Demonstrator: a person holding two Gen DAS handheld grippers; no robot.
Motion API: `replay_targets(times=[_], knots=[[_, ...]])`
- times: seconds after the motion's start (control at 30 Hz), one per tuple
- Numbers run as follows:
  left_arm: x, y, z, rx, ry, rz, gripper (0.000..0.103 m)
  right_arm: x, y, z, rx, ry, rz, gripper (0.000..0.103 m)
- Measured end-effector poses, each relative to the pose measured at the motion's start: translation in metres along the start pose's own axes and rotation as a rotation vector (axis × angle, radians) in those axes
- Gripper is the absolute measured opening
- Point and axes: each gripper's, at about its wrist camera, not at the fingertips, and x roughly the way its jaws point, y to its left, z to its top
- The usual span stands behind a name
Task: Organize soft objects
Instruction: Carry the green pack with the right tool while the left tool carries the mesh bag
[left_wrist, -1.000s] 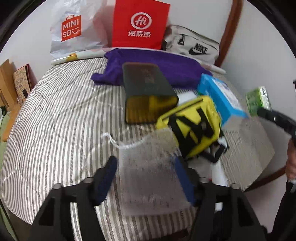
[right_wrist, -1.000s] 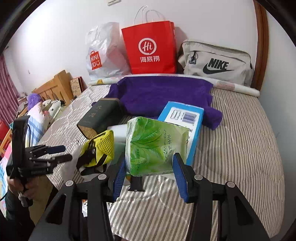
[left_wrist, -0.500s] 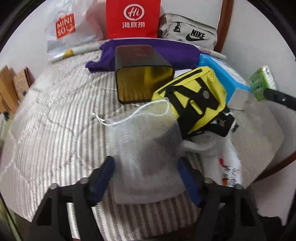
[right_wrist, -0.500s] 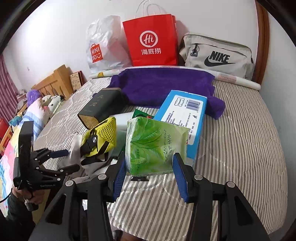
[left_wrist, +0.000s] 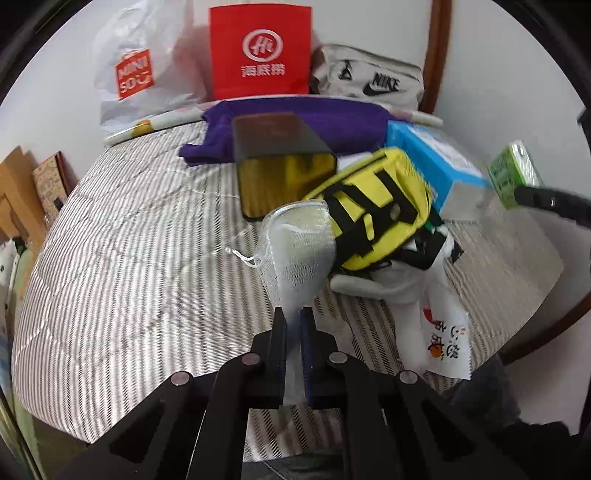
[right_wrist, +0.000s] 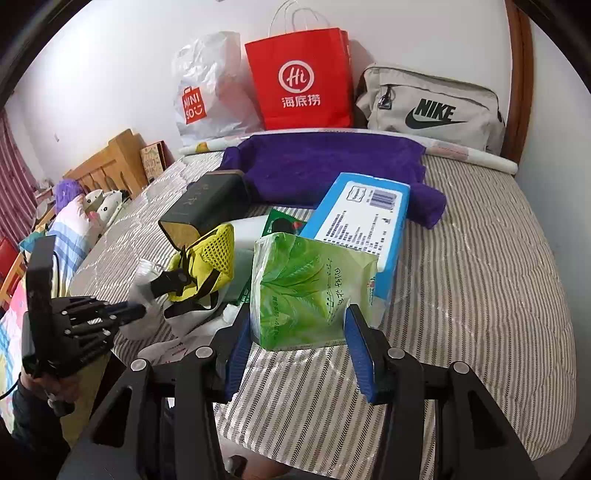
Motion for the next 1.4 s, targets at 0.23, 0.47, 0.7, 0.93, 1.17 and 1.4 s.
replay_targets(times=[0.23, 0.47, 0.7, 0.93, 1.17, 1.4], knots=[[-0.017, 0.012, 0.014, -0.055, -0.046, -0.055, 0.007, -0.007, -0.005, 0.004, 0.009, -0.018, 0.001, 0.049], [-0.020, 0.006, 0.041, -0.043, -0.073, -0.066, 0.007, -0.011, -0.011, 0.012, 0.017, -0.029, -0.001, 0.049], [-0.017, 0.007, 0.079, -0.066, -0.093, -0.066, 0.007, -0.013, -0.023, 0.029, 0.029, -0.044, 0.008, 0.049], [-0.007, 0.013, 0.115, -0.086, -0.101, -0.053, 0.007, -0.002, -0.028, 0.057, 0.015, -0.056, 0.016, 0.049], [0.017, 0.024, 0.154, -0.132, -0.087, -0.059, 0.007, 0.018, -0.034, 0.090, -0.008, -0.061, 0.011, 0.049], [0.046, 0.030, 0.196, -0.140, -0.062, -0.073, 0.007, 0.046, -0.046, 0.130, -0.013, -0.055, -0.007, 0.049]])
